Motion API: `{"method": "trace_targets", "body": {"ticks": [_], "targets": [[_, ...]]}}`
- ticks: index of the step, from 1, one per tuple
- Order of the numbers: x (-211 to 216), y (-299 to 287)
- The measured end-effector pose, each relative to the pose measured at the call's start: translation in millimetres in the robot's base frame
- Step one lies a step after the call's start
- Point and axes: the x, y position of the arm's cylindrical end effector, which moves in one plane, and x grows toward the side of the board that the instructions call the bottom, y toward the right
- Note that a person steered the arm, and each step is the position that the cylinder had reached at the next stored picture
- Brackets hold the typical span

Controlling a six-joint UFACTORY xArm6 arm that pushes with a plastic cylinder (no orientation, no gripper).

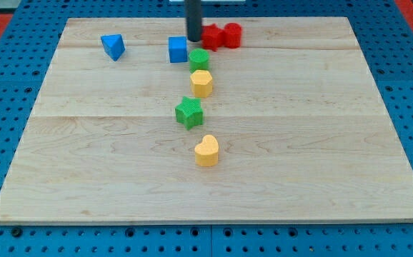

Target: Push the blue triangle downwards of the board

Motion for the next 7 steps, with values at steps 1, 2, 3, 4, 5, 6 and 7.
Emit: {"method": "trace_targets", "body": {"ticks": [1, 2, 3, 4, 5, 6, 7], "targets": [[0.0, 67.9], [-0.3, 90.1], [-6.4, 90.1], [-14.1, 18.9], [-46.2, -90.6], [-20.3, -195.1], [8.8, -210.0]]}}
